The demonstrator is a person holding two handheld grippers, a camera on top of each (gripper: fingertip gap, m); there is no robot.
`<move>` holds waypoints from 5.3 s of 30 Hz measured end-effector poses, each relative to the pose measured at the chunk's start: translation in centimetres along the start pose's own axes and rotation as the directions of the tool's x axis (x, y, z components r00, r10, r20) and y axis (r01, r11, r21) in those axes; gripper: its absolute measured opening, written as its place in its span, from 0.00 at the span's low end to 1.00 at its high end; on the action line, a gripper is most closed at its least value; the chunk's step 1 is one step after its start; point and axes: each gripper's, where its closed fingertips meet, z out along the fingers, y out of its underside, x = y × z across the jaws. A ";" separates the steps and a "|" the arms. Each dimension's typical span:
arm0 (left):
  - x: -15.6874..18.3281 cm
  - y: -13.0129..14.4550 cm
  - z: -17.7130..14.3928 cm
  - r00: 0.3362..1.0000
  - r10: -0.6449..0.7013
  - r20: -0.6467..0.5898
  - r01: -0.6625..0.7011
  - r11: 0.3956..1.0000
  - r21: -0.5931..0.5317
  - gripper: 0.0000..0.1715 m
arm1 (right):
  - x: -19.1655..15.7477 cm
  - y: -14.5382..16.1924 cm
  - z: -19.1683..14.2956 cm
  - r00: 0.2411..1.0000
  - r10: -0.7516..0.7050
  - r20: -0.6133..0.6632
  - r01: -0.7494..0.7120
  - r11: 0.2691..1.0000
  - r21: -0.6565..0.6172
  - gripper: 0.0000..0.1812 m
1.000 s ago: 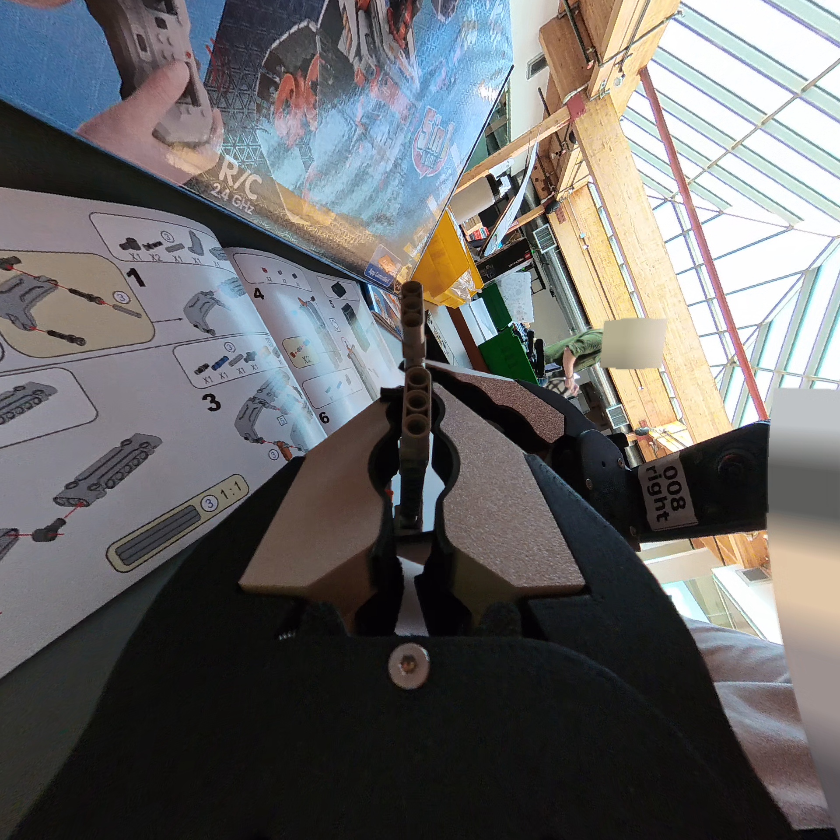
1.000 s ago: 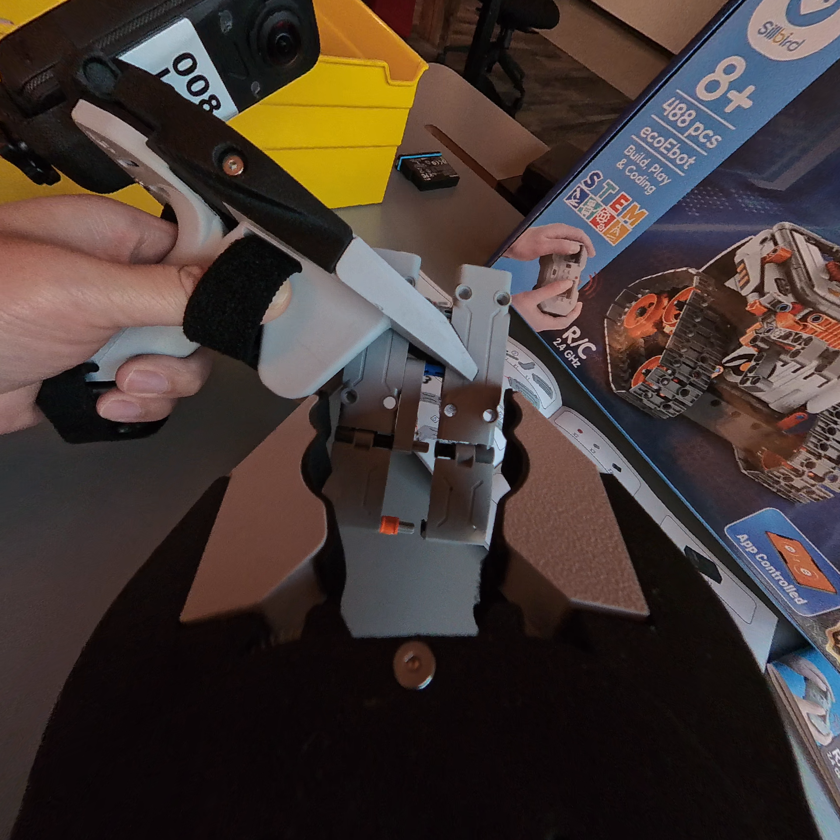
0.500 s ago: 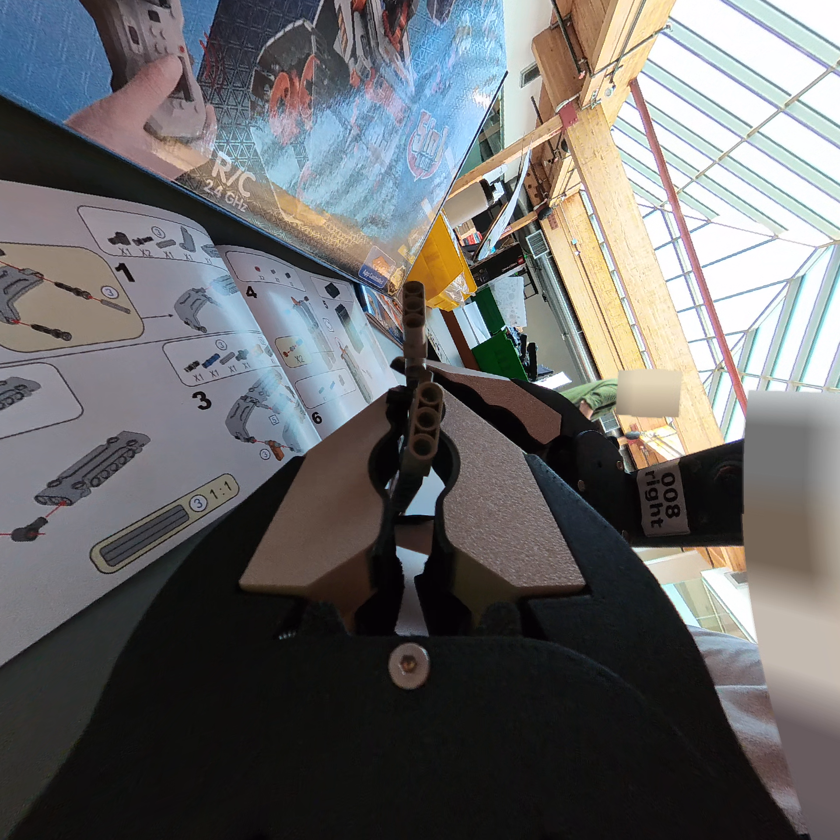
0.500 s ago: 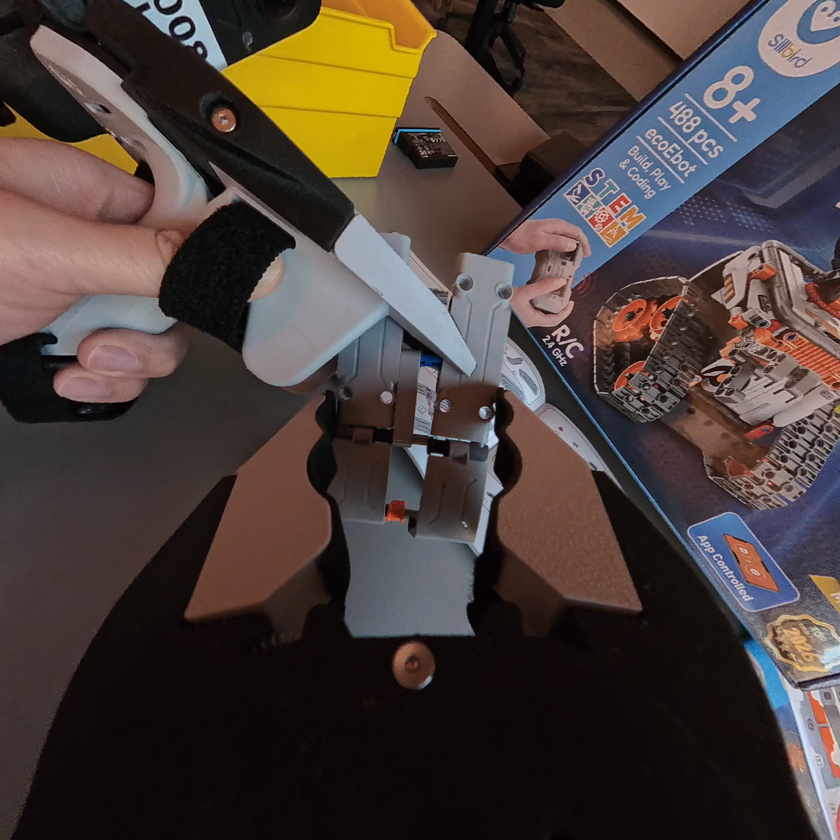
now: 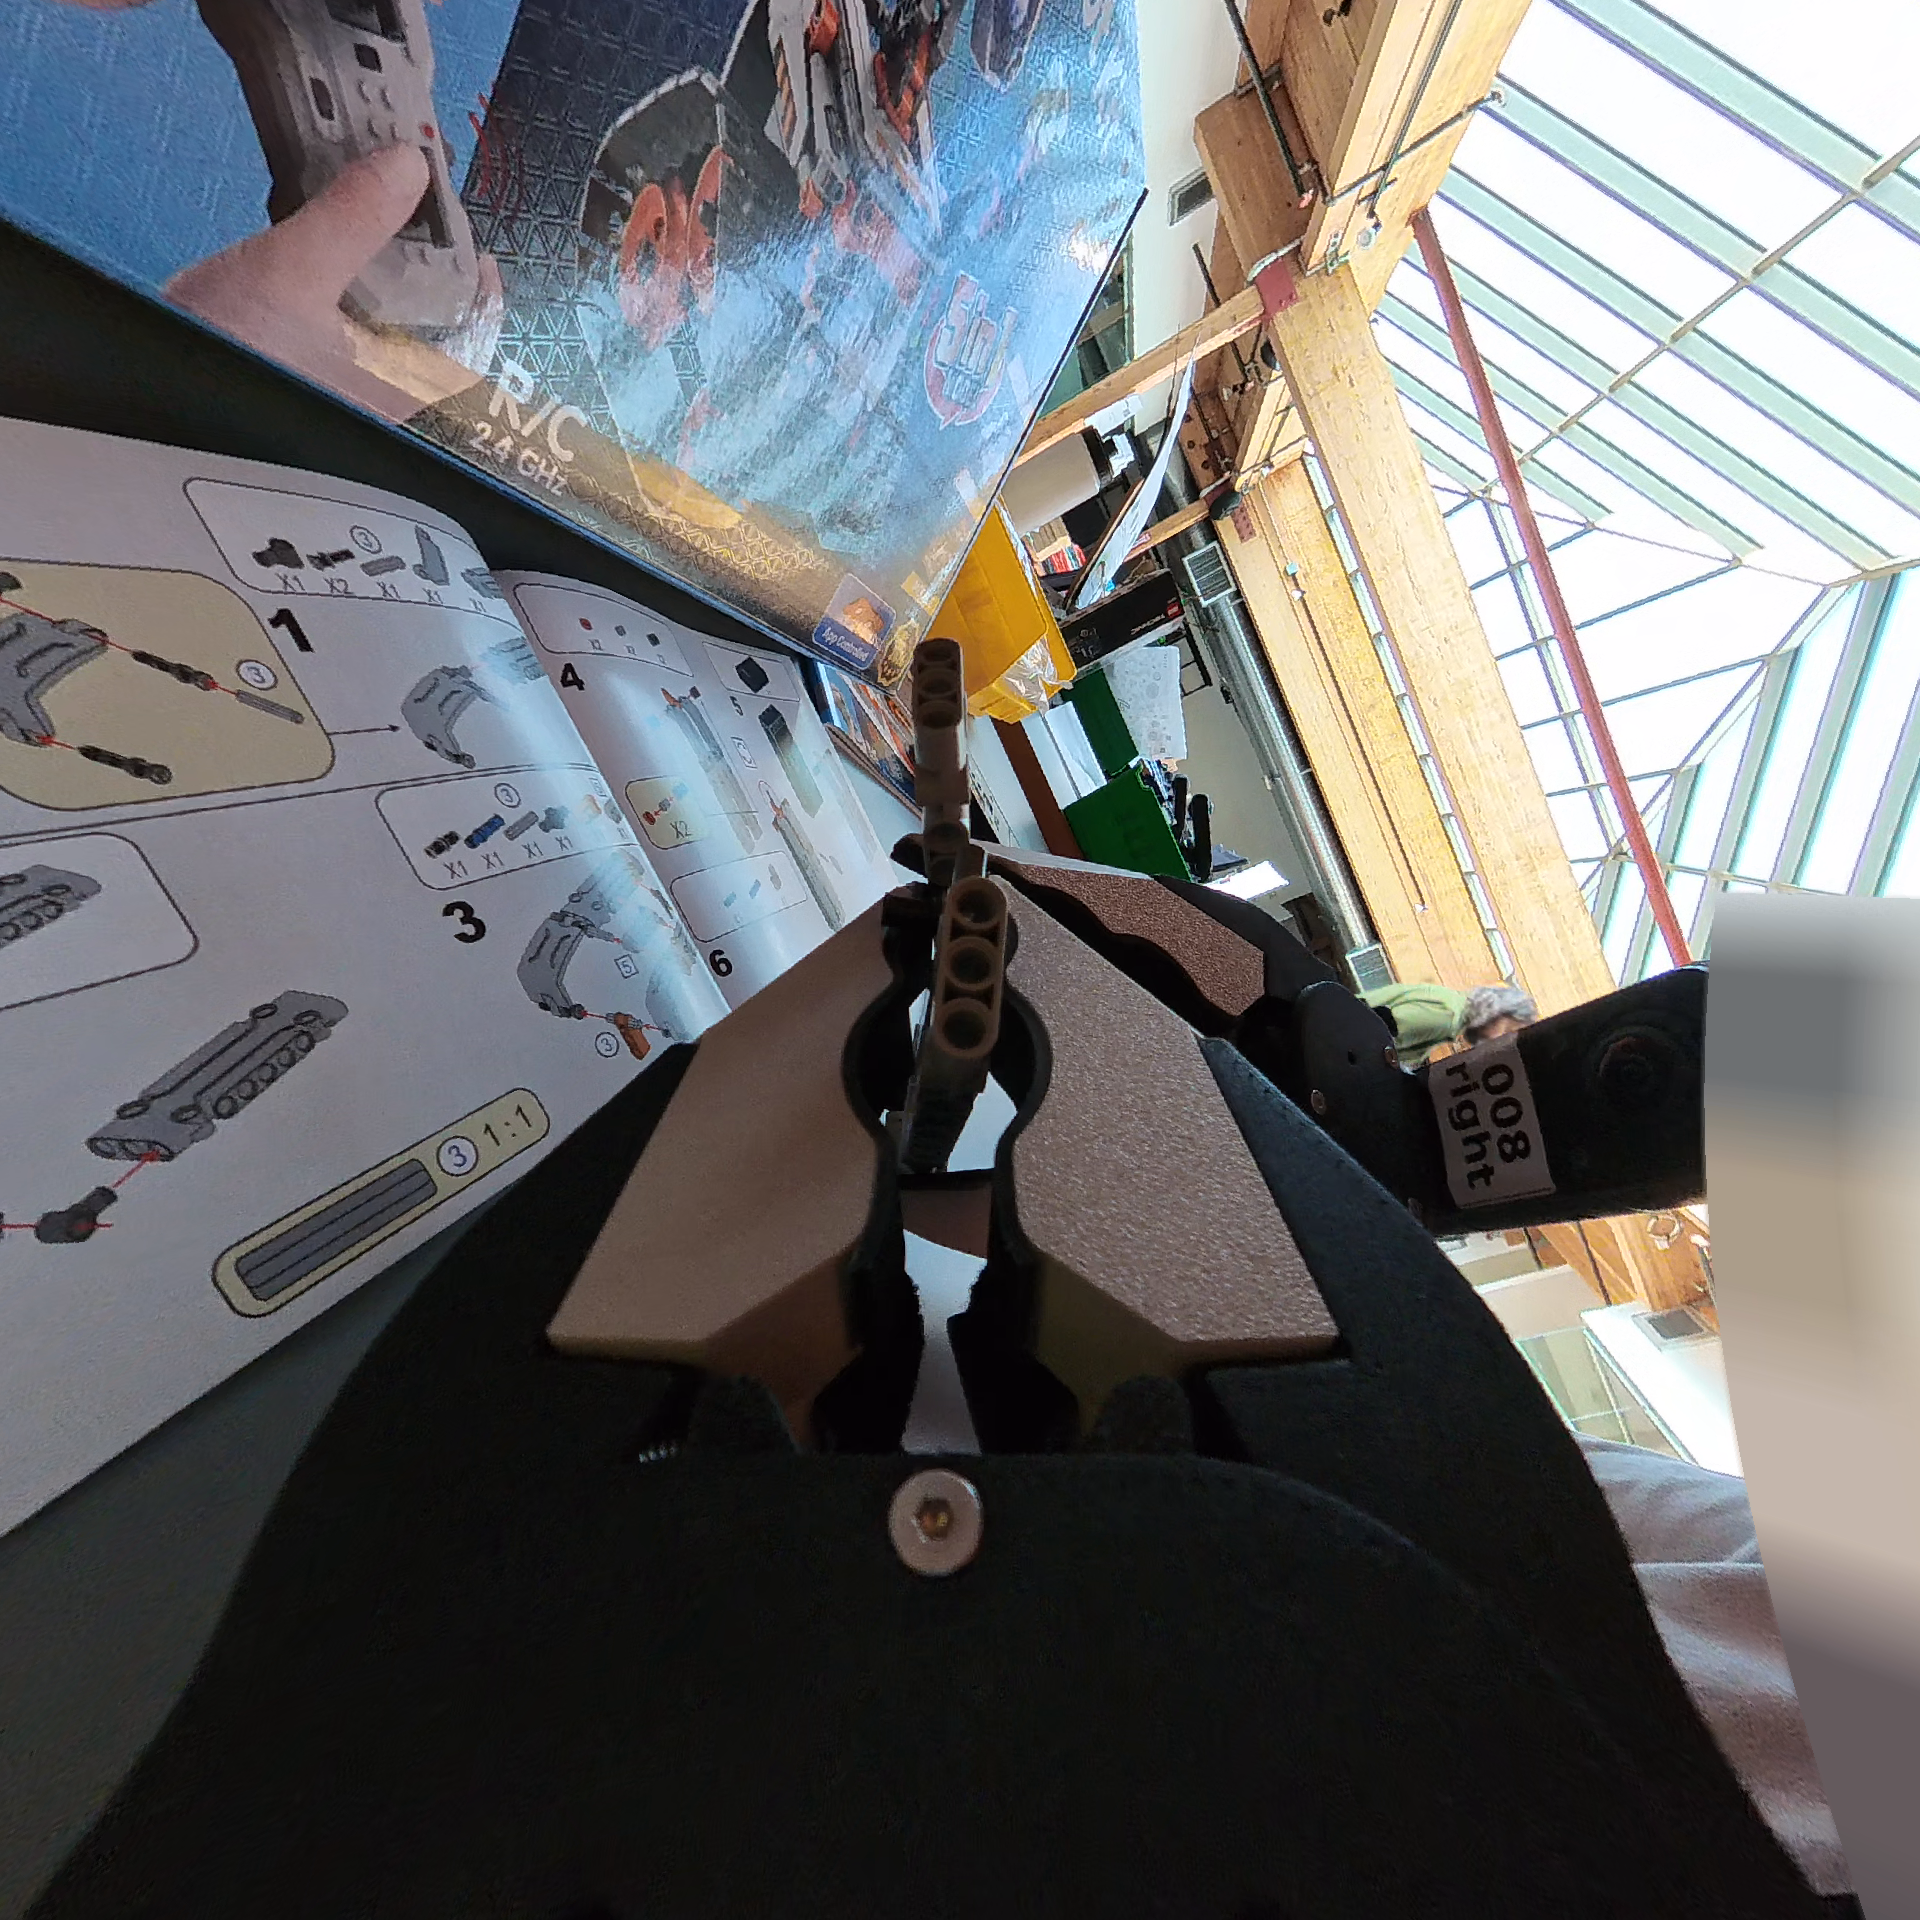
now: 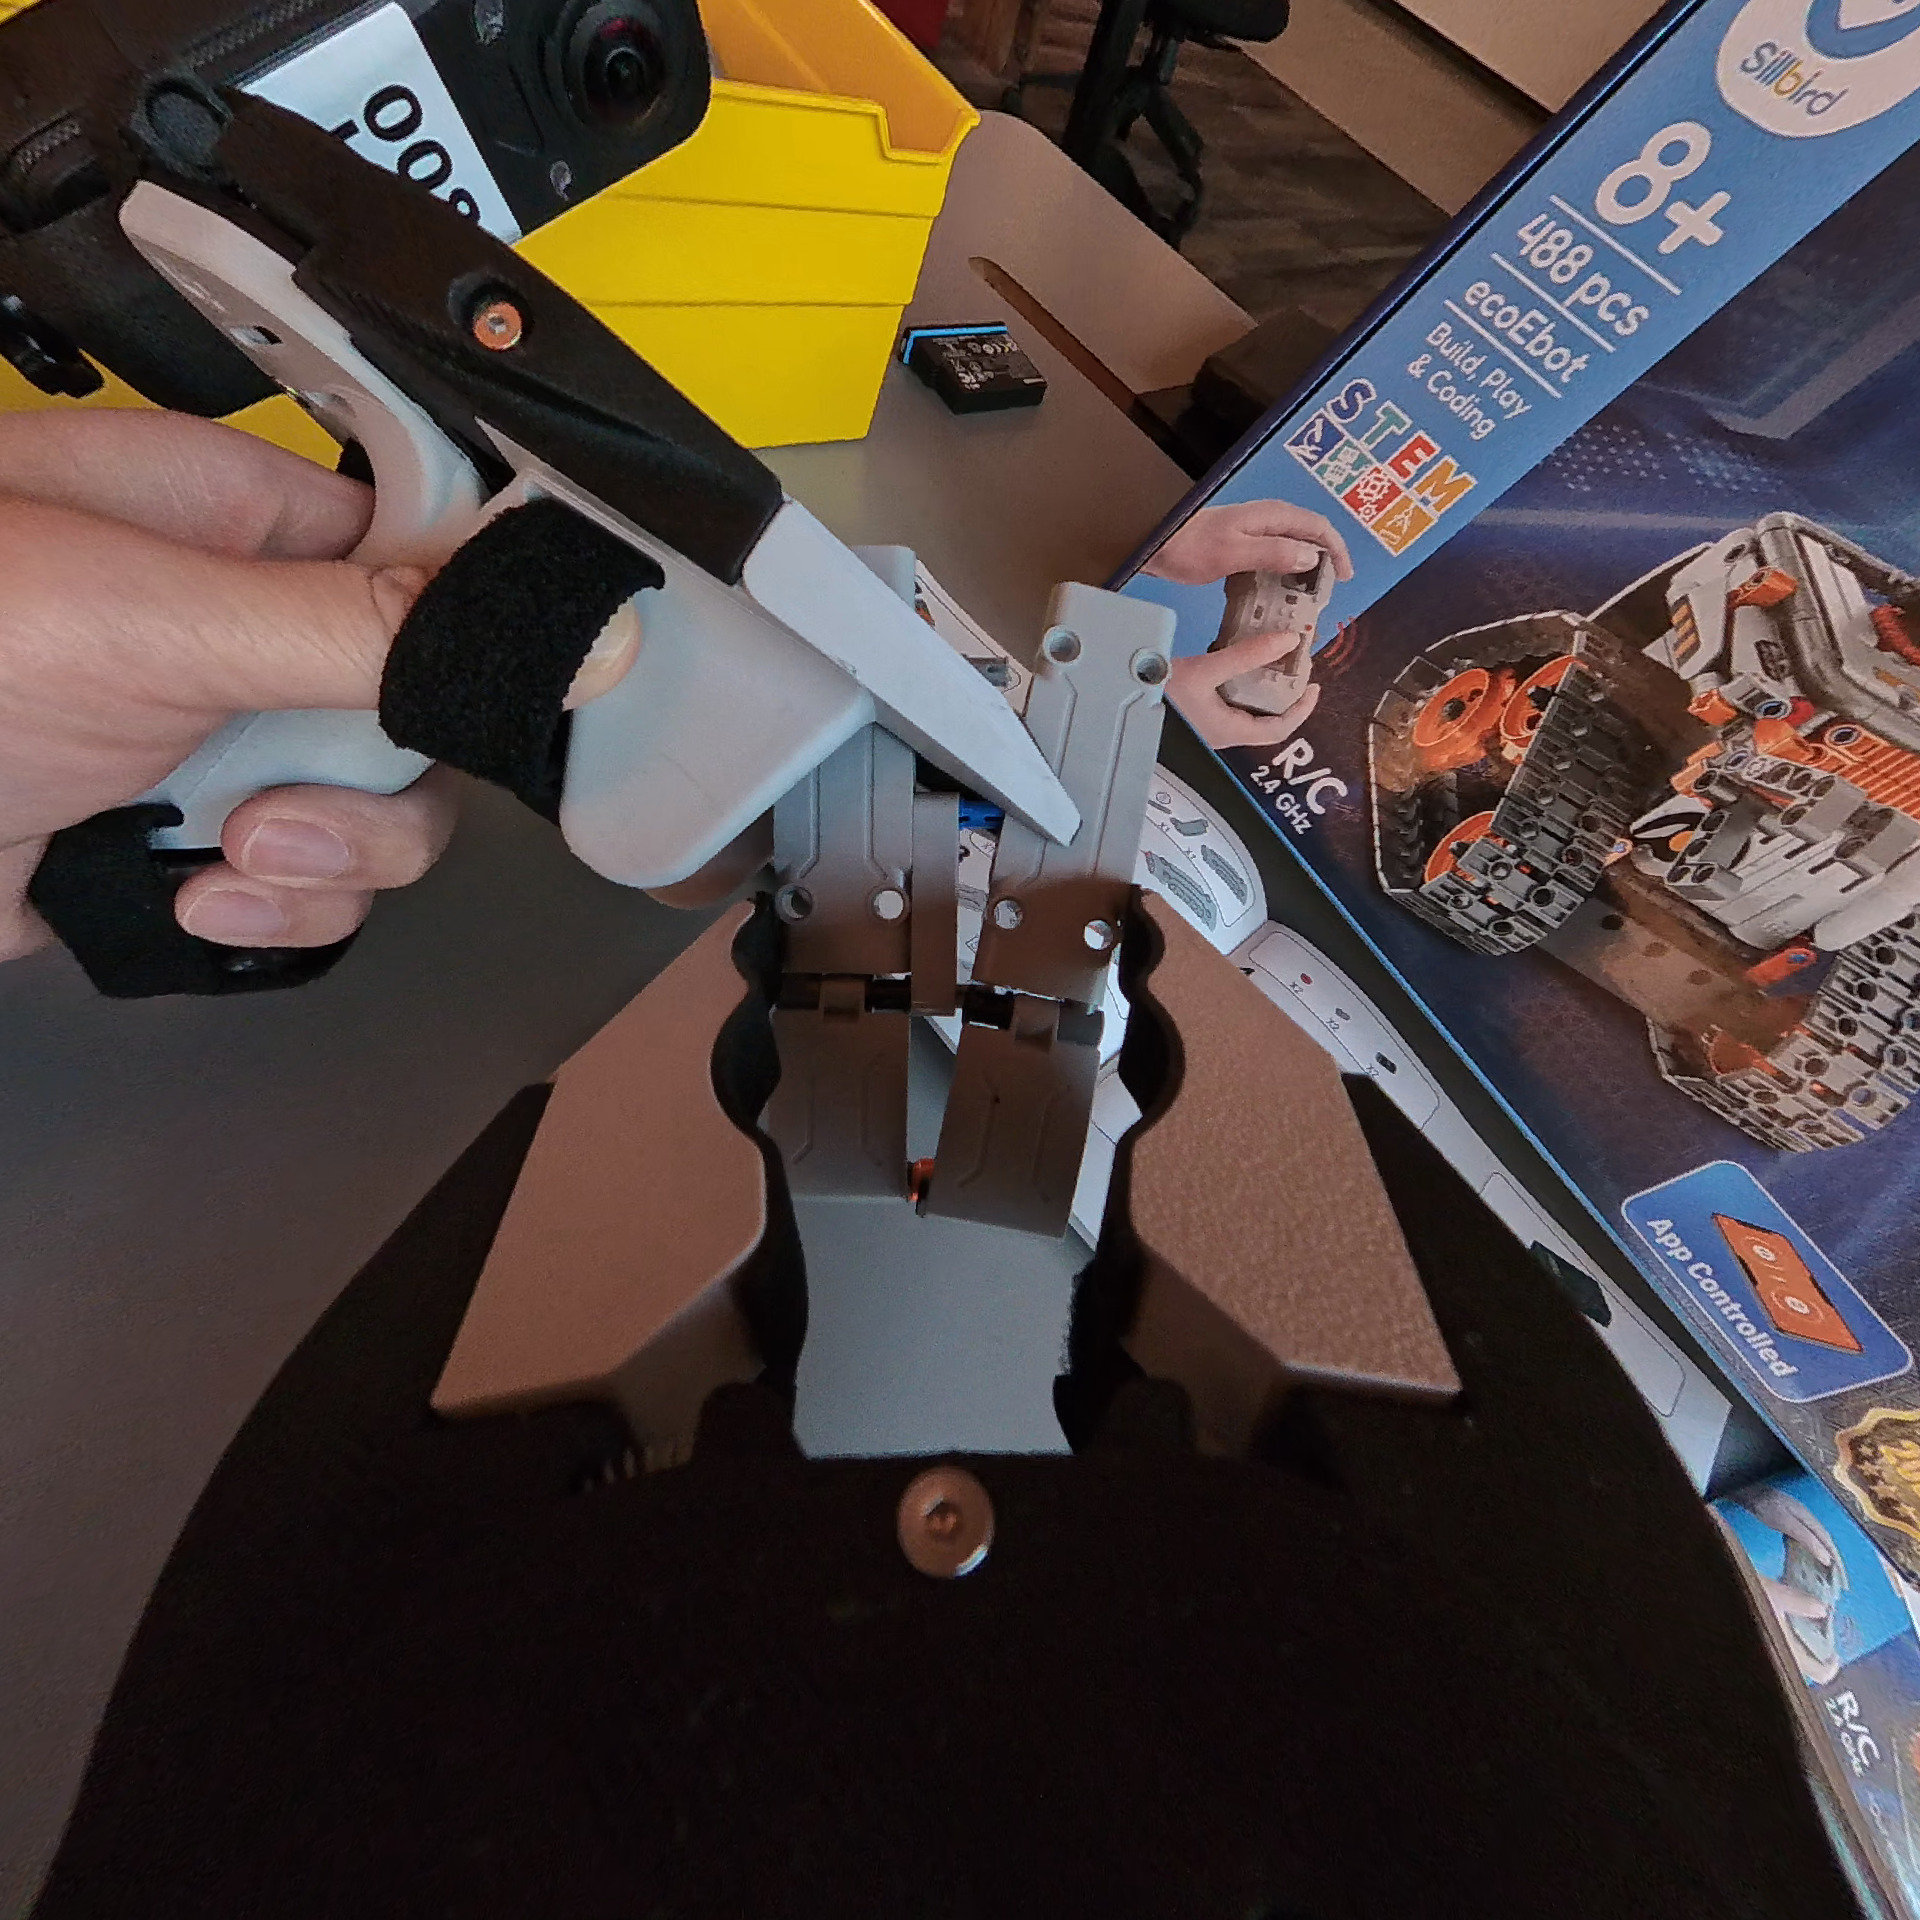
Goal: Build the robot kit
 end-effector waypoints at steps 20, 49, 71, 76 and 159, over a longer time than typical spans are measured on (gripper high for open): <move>1.3 -0.2 0.1 0.994 -0.024 -0.104 0.024 1.000 -0.004 0.03 | 0.4 -1.0 -0.9 0.998 -0.067 0.004 0.066 0.994 0.082 0.35; 2.3 -0.6 -0.3 0.985 -0.031 -0.169 0.033 0.999 0.008 0.03 | 0.6 -1.6 -2.4 0.958 0.132 0.253 -0.187 0.960 0.207 0.28; 5.8 5.0 1.4 0.931 0.203 -0.303 -0.293 0.911 -0.290 0.03 | 4.2 -1.0 -7.1 0.327 0.485 0.811 -0.746 0.659 -0.094 0.18; 6.6 5.5 1.4 0.931 0.063 -0.360 -0.191 0.924 -0.331 0.03 | 2.8 -1.1 -7.6 0.224 0.477 0.850 -0.725 0.664 -0.181 0.14; 2.4 3.2 1.9 0.943 -0.217 -0.253 0.175 0.968 -0.179 0.03 | 0.3 1.1 -5.4 0.222 0.636 0.739 -0.711 0.624 -0.323 0.06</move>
